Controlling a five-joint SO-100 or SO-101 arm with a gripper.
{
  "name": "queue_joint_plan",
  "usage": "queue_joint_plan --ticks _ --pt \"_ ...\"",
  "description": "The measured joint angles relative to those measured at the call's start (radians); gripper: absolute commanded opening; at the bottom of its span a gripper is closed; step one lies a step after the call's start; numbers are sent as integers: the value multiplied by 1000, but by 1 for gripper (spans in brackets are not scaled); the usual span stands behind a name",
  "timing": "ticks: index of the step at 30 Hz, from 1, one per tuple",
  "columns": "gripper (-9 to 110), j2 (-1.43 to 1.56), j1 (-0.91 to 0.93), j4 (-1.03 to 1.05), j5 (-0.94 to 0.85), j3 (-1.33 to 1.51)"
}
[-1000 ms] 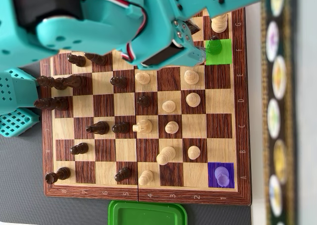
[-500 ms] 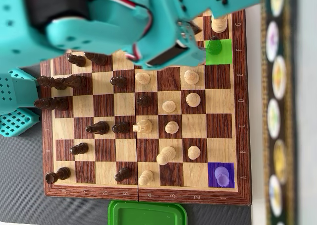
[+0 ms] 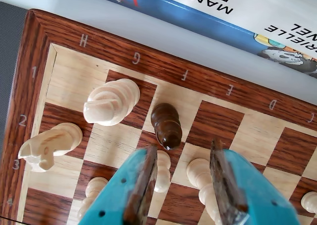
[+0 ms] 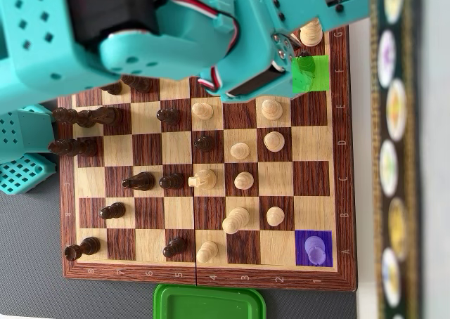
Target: Play chess
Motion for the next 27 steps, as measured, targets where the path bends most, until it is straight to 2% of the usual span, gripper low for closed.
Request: queue_joint_plan --ticks 10,27 --pt "16 -101 0 -6 0 -92" --pt "16 -101 -6 -6 0 -94"
